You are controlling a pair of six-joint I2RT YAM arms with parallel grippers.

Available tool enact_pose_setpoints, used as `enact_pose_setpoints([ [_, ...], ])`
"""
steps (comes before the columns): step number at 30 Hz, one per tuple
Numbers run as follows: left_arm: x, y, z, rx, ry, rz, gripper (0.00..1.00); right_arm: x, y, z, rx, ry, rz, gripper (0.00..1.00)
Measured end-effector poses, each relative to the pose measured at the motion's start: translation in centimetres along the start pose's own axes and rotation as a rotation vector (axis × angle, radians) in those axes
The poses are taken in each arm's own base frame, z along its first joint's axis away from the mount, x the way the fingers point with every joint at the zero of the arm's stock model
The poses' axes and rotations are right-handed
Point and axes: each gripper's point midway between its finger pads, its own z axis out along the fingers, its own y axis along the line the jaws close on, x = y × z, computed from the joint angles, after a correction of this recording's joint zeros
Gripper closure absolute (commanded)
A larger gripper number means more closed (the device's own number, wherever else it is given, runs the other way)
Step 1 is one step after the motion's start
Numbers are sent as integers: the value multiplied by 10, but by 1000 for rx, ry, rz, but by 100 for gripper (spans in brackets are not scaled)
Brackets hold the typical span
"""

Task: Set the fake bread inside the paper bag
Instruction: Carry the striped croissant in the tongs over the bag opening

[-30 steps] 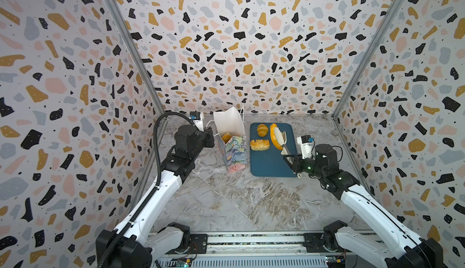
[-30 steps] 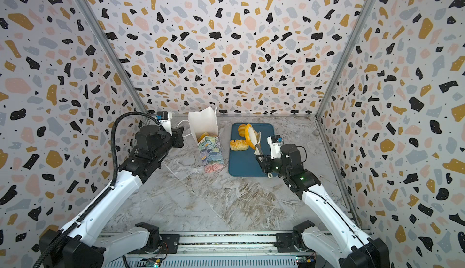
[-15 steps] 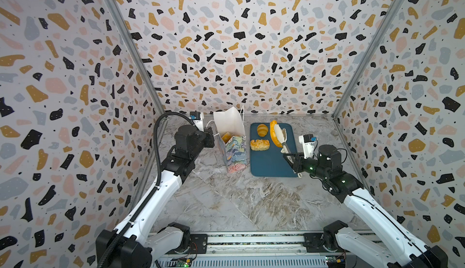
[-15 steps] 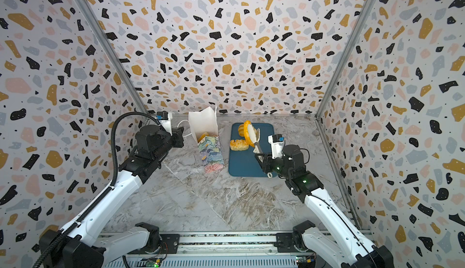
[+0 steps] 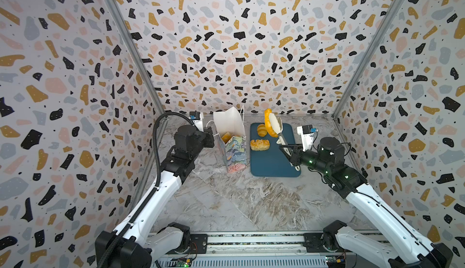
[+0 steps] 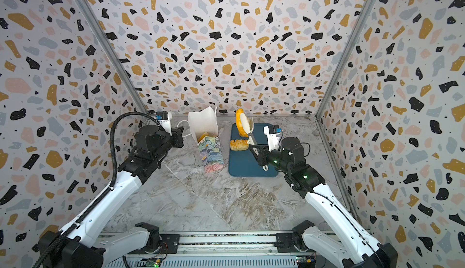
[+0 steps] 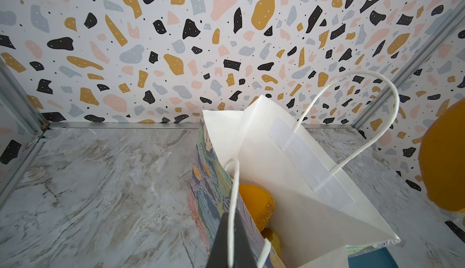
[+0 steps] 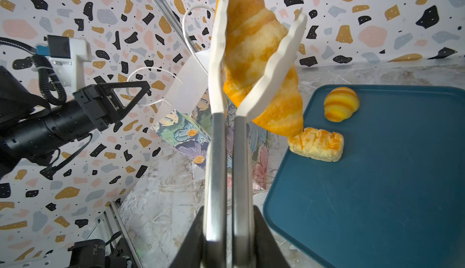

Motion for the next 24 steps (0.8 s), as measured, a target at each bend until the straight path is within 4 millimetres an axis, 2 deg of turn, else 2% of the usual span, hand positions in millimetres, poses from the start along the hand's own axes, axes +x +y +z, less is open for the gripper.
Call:
enact_pose_setpoints([
  [14,-1,0,-1,-1,-2,0,100,-26,37,18,-33,-5,-69,78],
  [24,-2,0,-2,-2,-6,0,100,-32,61,34,-61,9,-113,79],
])
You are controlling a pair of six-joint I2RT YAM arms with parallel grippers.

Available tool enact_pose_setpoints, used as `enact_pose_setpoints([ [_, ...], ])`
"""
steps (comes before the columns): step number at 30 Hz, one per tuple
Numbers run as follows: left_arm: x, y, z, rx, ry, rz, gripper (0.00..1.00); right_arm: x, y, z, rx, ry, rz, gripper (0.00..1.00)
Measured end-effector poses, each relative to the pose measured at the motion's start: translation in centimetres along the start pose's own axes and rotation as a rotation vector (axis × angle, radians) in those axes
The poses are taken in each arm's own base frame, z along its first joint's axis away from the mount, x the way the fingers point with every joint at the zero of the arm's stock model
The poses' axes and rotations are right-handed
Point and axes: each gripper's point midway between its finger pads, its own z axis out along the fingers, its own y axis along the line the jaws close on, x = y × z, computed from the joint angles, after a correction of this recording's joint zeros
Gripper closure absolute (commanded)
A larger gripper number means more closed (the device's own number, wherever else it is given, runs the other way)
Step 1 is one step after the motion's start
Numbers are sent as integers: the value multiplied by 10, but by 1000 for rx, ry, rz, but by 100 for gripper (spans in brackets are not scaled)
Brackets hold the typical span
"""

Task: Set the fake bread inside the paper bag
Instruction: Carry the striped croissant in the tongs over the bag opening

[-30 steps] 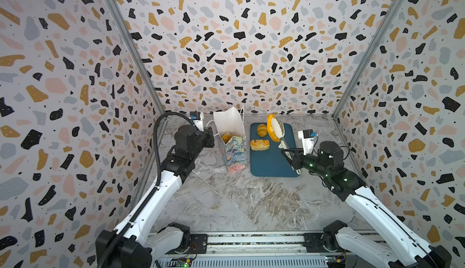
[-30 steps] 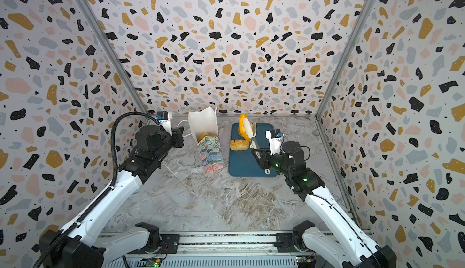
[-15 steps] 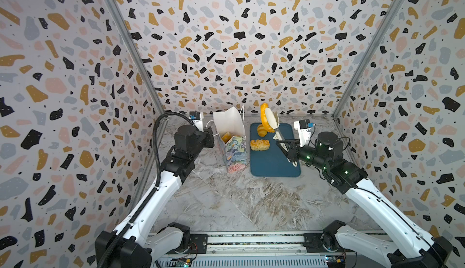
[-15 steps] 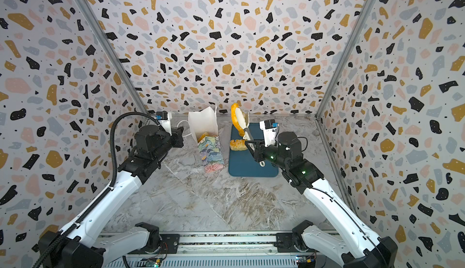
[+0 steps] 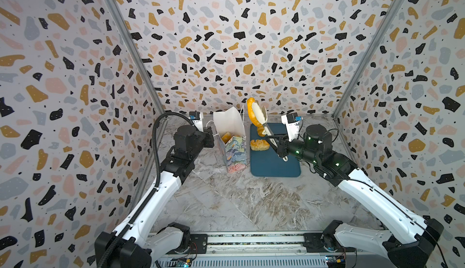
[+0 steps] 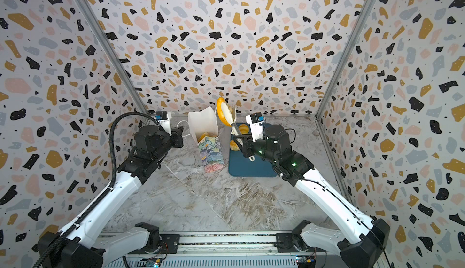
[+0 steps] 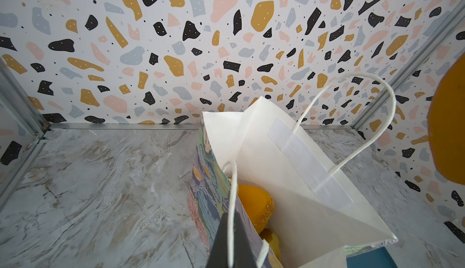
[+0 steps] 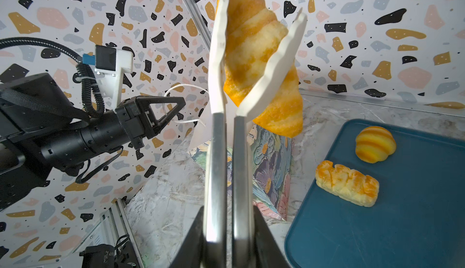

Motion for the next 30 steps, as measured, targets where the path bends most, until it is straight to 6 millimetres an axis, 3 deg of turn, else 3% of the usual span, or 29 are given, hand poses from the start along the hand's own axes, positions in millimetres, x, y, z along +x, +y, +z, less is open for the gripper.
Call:
enact_pose_setpoints([
  [19,0,-1,0,2,-1,1,100,-20,55,30,-85,-4,-80,79],
  [30,-1,-1,-1,1,-5,1,100,2,59,59,-94,62,-89,78],
])
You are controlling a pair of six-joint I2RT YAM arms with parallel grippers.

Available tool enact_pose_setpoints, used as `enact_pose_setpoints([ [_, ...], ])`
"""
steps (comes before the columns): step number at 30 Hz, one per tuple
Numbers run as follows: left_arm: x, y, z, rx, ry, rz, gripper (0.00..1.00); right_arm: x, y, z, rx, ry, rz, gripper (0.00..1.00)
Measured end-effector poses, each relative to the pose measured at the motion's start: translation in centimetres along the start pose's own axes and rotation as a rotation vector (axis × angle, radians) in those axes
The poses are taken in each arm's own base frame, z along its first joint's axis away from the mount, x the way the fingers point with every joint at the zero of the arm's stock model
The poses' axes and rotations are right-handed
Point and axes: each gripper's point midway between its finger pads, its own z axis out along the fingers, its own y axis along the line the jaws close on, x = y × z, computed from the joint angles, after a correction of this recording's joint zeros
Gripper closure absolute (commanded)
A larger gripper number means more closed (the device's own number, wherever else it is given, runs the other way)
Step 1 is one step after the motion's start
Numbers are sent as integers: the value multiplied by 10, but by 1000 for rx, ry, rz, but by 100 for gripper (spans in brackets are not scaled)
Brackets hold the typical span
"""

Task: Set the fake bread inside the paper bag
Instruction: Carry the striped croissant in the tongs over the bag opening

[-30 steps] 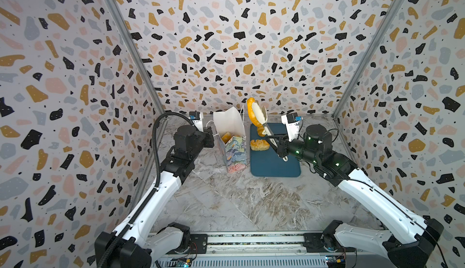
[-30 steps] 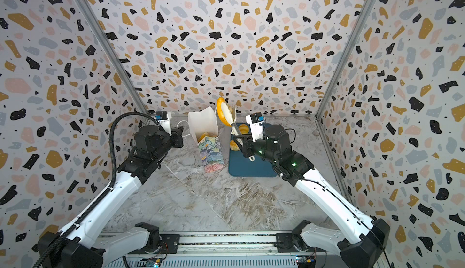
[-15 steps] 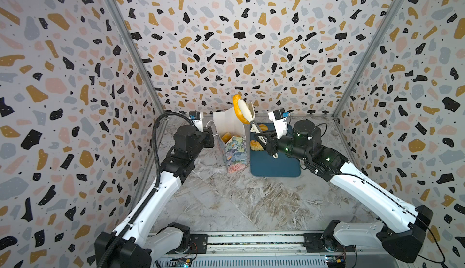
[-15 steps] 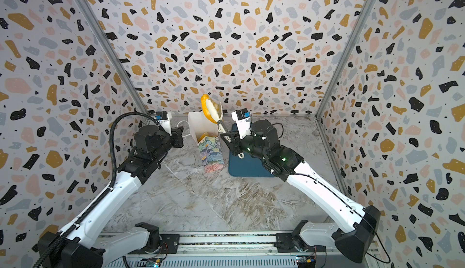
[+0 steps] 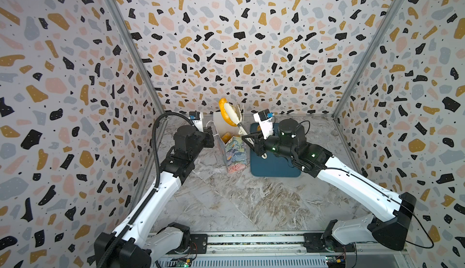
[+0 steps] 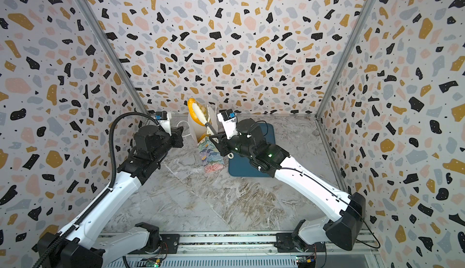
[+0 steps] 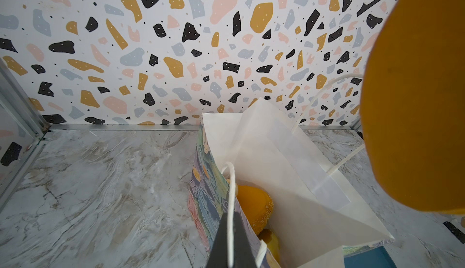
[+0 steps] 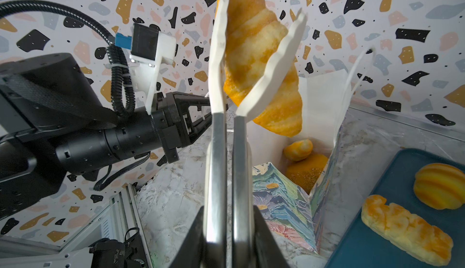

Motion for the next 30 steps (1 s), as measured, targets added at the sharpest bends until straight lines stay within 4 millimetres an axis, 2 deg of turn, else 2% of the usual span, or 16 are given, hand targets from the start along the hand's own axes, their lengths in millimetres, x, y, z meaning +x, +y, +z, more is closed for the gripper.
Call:
enact_pose_setpoints([
  [20,0,1,0,-7,-2,1,100,17,-12,26,20,40,13,76],
  [30,0,1,0,-7,-2,4,100,19,-28,32,52,48,54,71],
])
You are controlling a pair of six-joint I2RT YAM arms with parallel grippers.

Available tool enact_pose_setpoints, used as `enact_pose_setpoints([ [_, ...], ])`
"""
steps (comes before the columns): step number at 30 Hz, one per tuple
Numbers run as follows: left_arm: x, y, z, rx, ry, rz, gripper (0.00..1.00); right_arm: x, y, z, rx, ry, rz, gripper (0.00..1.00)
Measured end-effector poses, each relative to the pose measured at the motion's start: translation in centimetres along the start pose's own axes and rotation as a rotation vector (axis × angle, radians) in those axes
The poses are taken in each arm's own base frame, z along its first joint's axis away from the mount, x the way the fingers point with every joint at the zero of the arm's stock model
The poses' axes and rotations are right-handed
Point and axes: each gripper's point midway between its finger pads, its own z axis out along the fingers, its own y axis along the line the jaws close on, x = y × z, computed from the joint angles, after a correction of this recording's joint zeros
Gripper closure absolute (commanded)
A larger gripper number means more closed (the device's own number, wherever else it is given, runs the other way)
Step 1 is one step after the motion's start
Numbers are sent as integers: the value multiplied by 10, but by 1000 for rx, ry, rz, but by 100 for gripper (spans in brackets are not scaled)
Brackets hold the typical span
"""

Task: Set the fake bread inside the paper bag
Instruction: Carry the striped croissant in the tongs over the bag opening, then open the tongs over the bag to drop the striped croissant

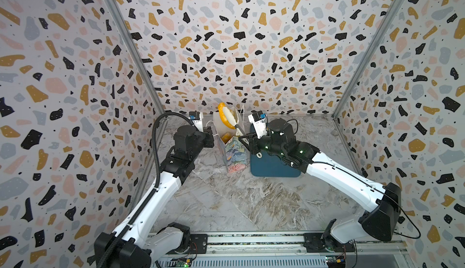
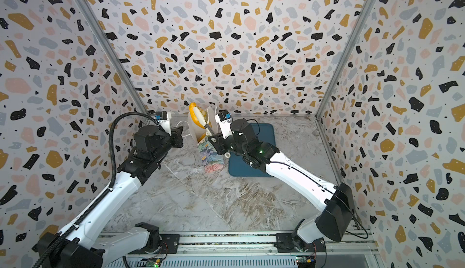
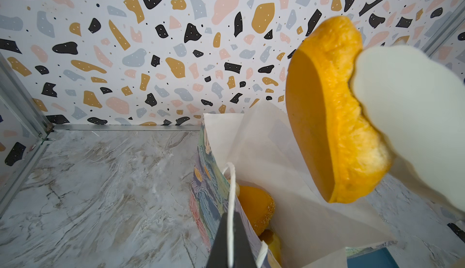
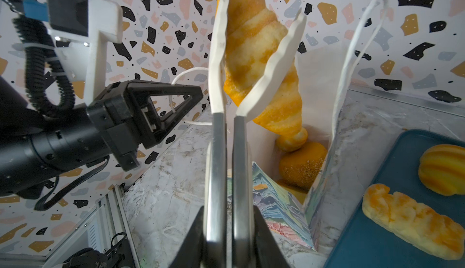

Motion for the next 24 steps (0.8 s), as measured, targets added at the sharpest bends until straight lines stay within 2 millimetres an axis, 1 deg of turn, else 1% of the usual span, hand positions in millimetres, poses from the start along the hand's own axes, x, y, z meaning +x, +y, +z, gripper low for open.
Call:
enact_pose_setpoints([
  [2,0,0,0,0,0,0,100,0,-3,0,5,1,10,69],
  [5,0,0,0,0,0,0,100,-1,-6,0,12,-1,20,63],
  [8,0,0,0,0,0,0,100,0,-7,0,15,1,29,59],
  [14,0,0,0,0,0,0,100,5,-11,1,24,14,39,53],
  [24,0,0,0,1,1,0,100,5,-13,1,24,13,46,47],
])
